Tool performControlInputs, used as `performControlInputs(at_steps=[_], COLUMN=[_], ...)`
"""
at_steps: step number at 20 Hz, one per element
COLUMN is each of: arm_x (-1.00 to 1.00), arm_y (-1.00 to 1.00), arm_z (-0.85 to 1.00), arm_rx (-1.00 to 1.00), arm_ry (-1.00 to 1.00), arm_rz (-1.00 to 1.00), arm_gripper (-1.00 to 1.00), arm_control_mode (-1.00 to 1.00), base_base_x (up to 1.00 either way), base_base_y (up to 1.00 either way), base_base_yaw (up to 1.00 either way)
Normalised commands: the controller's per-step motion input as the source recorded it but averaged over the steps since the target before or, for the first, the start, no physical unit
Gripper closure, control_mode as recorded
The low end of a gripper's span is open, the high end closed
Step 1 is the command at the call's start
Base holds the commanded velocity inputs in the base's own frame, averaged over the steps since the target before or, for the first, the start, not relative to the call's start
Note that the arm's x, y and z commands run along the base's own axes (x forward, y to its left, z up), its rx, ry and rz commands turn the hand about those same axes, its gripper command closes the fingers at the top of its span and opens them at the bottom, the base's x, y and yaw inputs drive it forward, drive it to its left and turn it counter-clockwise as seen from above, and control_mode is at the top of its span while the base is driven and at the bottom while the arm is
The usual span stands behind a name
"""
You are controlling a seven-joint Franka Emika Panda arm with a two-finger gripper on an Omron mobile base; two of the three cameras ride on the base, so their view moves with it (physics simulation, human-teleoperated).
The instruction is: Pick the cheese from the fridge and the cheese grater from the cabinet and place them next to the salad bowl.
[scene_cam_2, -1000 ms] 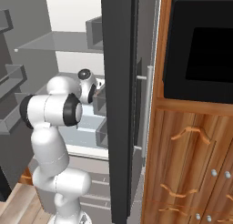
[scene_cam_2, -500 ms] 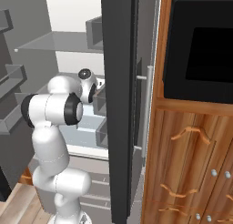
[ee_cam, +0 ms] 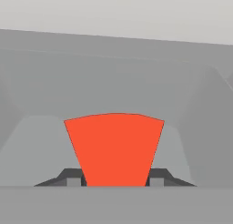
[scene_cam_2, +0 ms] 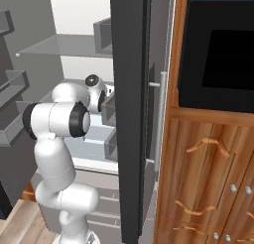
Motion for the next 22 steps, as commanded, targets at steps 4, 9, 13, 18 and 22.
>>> performControlInputs(at_steps=[4,9,13,18,22], arm_x=[-0.29,-0.06,-0.18,-0.65,-0.81], arm_y=[0.27,0.05,0.00,0.00,0.00], arm_z=[0.34,0.27,0.02,0.15,0.31], arm_rx=[0.00,0.02,0.00,0.00,0.00], arm_ry=[-0.01,0.13,-0.01,0.00,0.00], arm_rz=[-0.22,-0.10,0.00,0.00,-0.03], arm_gripper=[1.00,1.00,1.00,1.00,1.00], arm_control_mode=[-1.00,-1.00,-1.00,-1.00,-1.00], base_base_x=[0.00,0.00,0.00,0.00,0.00], base_base_y=[0.00,0.00,0.00,0.00,0.00], base_base_yaw=[0.00,0.00,0.00,0.00,0.00])
